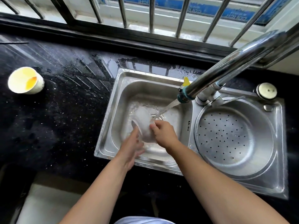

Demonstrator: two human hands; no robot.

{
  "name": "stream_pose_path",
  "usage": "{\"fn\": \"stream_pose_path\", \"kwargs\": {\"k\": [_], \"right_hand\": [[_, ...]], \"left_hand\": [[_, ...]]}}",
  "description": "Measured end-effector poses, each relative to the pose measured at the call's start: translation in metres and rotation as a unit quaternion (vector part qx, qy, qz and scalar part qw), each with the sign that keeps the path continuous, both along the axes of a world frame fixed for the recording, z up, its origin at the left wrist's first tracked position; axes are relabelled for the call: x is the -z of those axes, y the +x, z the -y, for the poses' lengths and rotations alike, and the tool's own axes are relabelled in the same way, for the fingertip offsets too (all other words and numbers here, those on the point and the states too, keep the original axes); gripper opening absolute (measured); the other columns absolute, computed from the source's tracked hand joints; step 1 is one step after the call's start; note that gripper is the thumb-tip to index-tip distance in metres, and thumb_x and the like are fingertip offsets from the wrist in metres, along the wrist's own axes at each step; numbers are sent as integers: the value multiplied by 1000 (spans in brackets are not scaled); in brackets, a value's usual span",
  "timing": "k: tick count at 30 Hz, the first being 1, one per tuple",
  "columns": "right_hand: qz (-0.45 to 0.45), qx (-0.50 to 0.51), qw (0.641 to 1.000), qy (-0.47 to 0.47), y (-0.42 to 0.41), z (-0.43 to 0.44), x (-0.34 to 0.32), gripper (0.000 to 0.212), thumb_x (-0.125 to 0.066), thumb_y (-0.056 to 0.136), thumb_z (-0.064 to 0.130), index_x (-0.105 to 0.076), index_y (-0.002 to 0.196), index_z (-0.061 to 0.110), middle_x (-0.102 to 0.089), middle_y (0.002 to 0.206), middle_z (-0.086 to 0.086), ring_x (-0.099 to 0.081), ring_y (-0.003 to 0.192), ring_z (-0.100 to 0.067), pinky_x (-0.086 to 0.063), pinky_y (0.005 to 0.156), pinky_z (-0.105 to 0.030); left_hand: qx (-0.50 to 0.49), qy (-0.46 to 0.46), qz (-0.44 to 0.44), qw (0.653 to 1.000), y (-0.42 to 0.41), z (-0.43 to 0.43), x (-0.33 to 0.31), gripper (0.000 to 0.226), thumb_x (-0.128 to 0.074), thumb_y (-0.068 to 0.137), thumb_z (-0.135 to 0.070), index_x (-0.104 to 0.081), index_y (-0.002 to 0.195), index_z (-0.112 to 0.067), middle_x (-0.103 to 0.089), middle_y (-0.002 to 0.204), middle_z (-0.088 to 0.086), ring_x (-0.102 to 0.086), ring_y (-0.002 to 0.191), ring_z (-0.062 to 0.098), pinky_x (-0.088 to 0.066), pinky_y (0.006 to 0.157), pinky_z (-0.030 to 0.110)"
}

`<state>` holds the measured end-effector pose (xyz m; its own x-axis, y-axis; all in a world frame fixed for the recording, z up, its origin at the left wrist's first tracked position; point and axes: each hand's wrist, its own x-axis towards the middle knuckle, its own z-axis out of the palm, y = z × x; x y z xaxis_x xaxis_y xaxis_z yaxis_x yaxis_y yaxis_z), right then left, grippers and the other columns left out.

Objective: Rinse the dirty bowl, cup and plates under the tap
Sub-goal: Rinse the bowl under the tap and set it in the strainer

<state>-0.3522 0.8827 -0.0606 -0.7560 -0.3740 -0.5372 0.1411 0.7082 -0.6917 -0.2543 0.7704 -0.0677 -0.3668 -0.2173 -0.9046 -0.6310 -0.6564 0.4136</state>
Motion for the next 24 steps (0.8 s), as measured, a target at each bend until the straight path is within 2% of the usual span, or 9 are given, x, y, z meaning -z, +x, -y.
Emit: {"fn": "stream_pose_path", "kwargs": {"k": [3,5,9,11,13,15,18,21,24], "right_hand": [[106,170,979,-29,10,2,4,33,-56,100,23,-64,74,5,-59,69,-7,-50,67,-20,-38,62,-32],[187,301,931,-81,15,4,8,27,-55,102,17,-65,79,6,-64,79,-12,-58,74,-24,-50,68,-39],[337,527,746,-229,13,2,3,21,-48,104,1,-59,122,3,-68,110,-22,-68,81,-29,-60,63,-42],[390,562,674,-279,12,-5,1,28,-44,105,-3,-53,131,-3,-65,122,-27,-68,93,-35,-59,81,-49],[437,514,691,-259,11,-18,-5,25,-44,106,2,-54,127,-6,-68,114,-29,-68,98,-39,-56,92,-50],[439,410,779,-177,3,-38,-13,26,-46,107,14,-58,115,-8,-72,100,-28,-73,85,-34,-62,81,-43],[286,408,852,-161,-37,-85,-19,30,-43,106,6,-53,128,-10,-64,127,-35,-76,72,-21,-62,62,-31],[150,532,816,-170,-95,-137,-35,16,-44,100,2,-57,106,-3,-60,132,-28,-70,112,-36,-59,68,-33],[102,543,819,-155,-142,-164,-48,14,-47,96,6,-54,84,11,-57,113,-13,-64,99,-25,-57,74,-33]], "left_hand": [[-70,130,15,989,1,-15,6,60,-57,98,-63,-51,126,-10,-58,125,27,-60,123,42,-50,104,49],[-137,167,12,976,-6,-22,10,52,-60,100,-53,-55,124,-7,-63,121,26,-59,118,41,-45,114,53],[-249,187,-36,950,-22,-29,4,49,-57,106,-36,-55,141,-1,-65,135,28,-68,115,40,-55,99,53],[-288,139,-58,946,-30,-25,0,44,-57,107,-15,-51,145,6,-64,139,28,-69,114,37,-58,91,45],[-289,79,-65,952,-35,-22,-3,39,-60,102,0,-55,140,8,-65,137,26,-70,115,36,-64,85,42],[-230,-10,-80,970,-33,-20,-6,25,-64,98,5,-66,121,-4,-77,118,14,-73,98,28,-67,68,36],[-11,-204,-103,974,-28,-10,-14,17,-74,91,-5,-73,95,-22,-82,83,-10,-74,85,19,-61,73,36],[180,-320,-136,920,-27,-2,-30,11,-74,81,-27,-78,91,-23,-82,83,-5,-76,81,21,-60,73,41],[342,-453,-147,810,-23,0,-36,12,-70,88,-26,-70,79,-17,-69,66,-2,-69,73,31,-55,66,44]]}}
